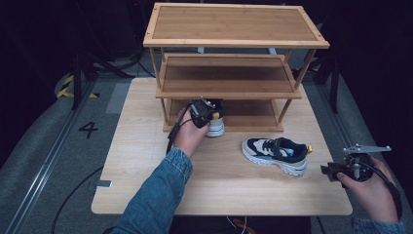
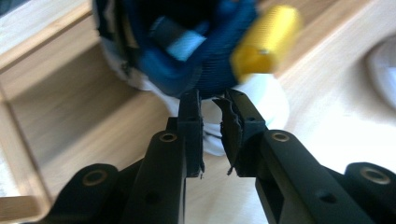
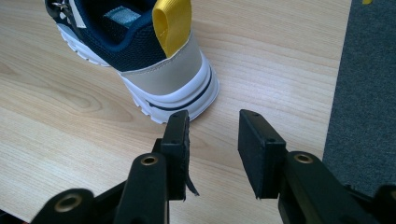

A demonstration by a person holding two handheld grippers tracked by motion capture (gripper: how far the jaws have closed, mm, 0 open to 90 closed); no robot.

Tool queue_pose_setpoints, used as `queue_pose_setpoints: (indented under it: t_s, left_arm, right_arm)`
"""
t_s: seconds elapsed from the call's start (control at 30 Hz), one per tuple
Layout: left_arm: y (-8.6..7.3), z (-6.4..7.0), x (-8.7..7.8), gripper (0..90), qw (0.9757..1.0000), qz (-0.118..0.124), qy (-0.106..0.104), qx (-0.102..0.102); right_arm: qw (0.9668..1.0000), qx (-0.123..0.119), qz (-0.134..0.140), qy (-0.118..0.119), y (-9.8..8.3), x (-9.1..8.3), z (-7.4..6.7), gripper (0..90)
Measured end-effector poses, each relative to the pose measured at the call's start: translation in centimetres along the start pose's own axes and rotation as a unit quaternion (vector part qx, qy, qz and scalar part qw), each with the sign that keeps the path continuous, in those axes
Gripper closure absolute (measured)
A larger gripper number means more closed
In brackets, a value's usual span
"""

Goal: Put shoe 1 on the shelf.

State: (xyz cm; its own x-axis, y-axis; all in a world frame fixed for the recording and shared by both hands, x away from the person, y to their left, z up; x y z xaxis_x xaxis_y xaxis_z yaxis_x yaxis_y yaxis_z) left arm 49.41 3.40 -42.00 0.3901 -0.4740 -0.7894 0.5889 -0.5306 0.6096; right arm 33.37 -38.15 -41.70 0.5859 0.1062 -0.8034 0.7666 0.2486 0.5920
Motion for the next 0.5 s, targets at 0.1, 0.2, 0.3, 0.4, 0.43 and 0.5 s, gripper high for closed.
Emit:
queue_pose_setpoints:
  t_s: [0.1, 0.2, 0.3, 0.4, 0.43, 0.5]
  left_arm:
    - [0.3, 1.6, 0.1, 79.4, 0.9992, 0.006, -0.038, 0.015]
    - [0.6, 1.7, 0.8, 77.7, 0.9989, 0.006, -0.041, 0.024]
    - [0.6, 1.0, 1.7, 76.6, 0.9992, 0.006, -0.035, 0.016]
    - [0.7, 0.6, 1.8, 78.6, 0.9998, 0.003, -0.018, 0.006]
    - [0.7, 0.6, 1.8, 78.3, 0.9998, 0.003, -0.018, 0.006]
    - [0.8, 0.0, 2.1, 77.5, 0.9998, 0.006, -0.011, 0.013]
  right_arm:
    - [1.0000, -0.002, -0.003, 0.000, 0.0, 0.2, -0.1, 64.6]
    - [1.0000, -0.002, -0.004, 0.001, 0.0, 0.2, -0.2, 64.6]
    - [1.0000, -0.006, 0.000, 0.002, 0.1, 0.1, -0.3, 64.6]
    - [1.0000, -0.002, 0.001, 0.001, 0.1, 0.0, -0.1, 64.6]
    - [1.0000, -0.002, 0.001, 0.001, 0.1, 0.0, -0.1, 64.6]
    - [1.0000, -0.003, -0.002, 0.001, 0.0, 0.2, 0.0, 64.5]
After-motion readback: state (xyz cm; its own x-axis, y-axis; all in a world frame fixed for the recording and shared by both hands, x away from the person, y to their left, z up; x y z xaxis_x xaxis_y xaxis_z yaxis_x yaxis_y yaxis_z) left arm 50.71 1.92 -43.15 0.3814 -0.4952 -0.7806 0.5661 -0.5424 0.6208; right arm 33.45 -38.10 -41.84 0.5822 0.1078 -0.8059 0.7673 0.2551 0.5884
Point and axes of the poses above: each handheld gripper's, and its own axes: x roughly forward along the jaws, y roughly out of its top, z roughly to its right, the point moved 4 cm from there along x, roughly forward along the jaws, and after that the axes turned 9 degrees about -y, right-handed, at the moved point
